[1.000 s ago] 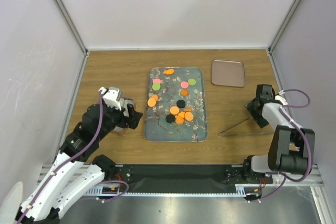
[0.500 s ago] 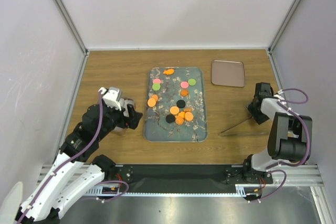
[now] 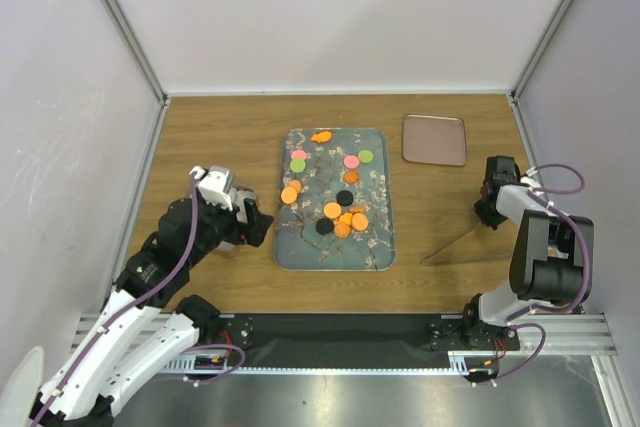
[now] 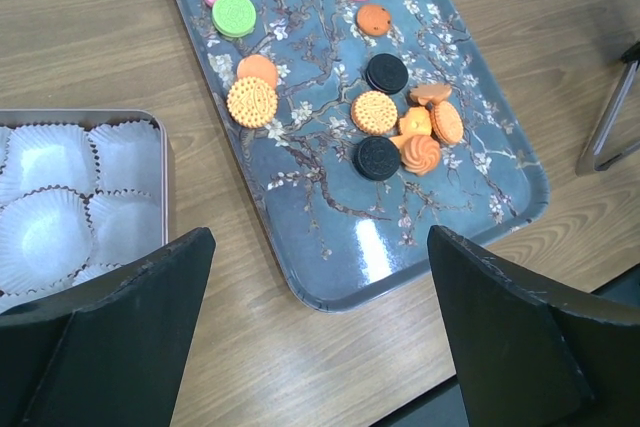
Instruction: Pack the cookies
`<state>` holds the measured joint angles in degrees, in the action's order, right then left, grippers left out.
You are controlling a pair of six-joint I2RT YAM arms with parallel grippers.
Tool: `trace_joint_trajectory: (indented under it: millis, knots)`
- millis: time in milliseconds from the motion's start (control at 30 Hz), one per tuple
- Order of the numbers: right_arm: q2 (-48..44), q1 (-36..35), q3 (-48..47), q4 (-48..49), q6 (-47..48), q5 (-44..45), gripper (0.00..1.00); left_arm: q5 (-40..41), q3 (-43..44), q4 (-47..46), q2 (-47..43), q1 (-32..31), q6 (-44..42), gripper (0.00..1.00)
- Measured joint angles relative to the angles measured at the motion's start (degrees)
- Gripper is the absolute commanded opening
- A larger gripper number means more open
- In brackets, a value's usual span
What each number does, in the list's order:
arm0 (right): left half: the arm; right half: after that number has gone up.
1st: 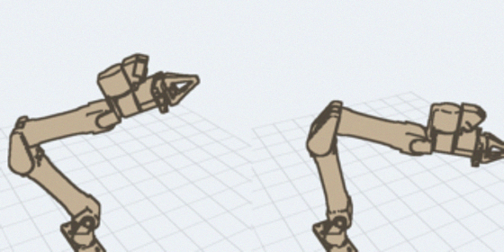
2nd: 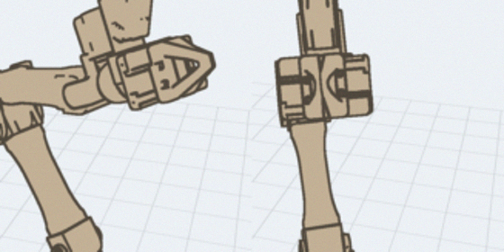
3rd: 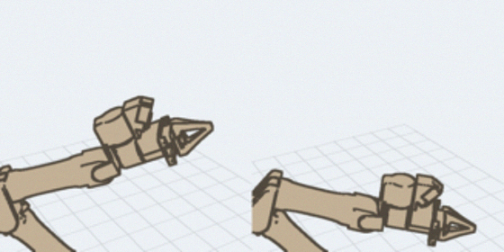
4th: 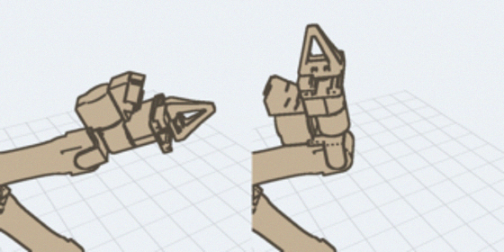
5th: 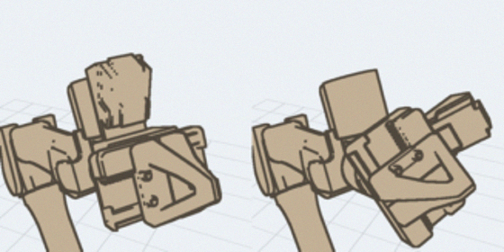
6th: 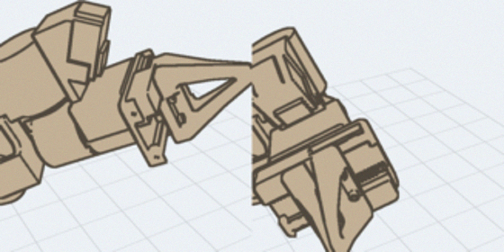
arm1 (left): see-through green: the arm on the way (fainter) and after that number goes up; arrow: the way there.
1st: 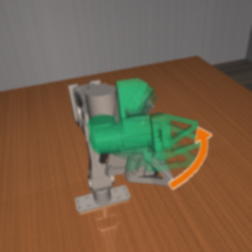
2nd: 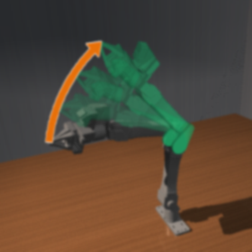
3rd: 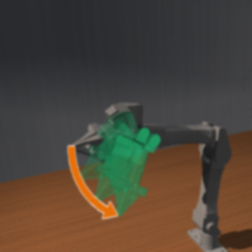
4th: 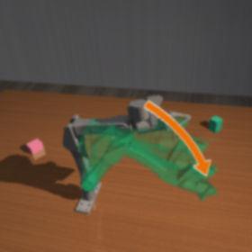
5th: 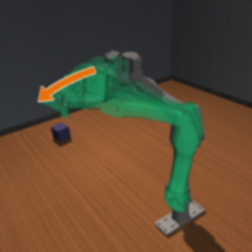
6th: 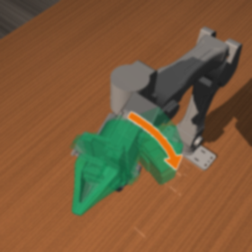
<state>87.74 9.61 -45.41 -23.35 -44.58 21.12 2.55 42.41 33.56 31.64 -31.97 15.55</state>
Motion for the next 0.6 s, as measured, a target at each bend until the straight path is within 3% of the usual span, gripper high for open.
trace_joint_trajectory:
  millis: [133,367,600]
  knots:
    - [-1.46,0.00,0.00,-0.17,1.57,-1.07,0.00,-0.46,0.00,-0.04,0.87,-0.09,0.00,0.96]
    - [-12.20,-1.92,-1.88,-1.60,4.20,-5.88,0.00,-7.26,0.00,-1.29,4.33,-0.17,2.69,0.99]
    - [-18.97,-14.78,-10.43,-1.62,4.26,-11.76,0.00,-15.41,-0.63,-10.82,6.34,-0.17,11.06,1.00]
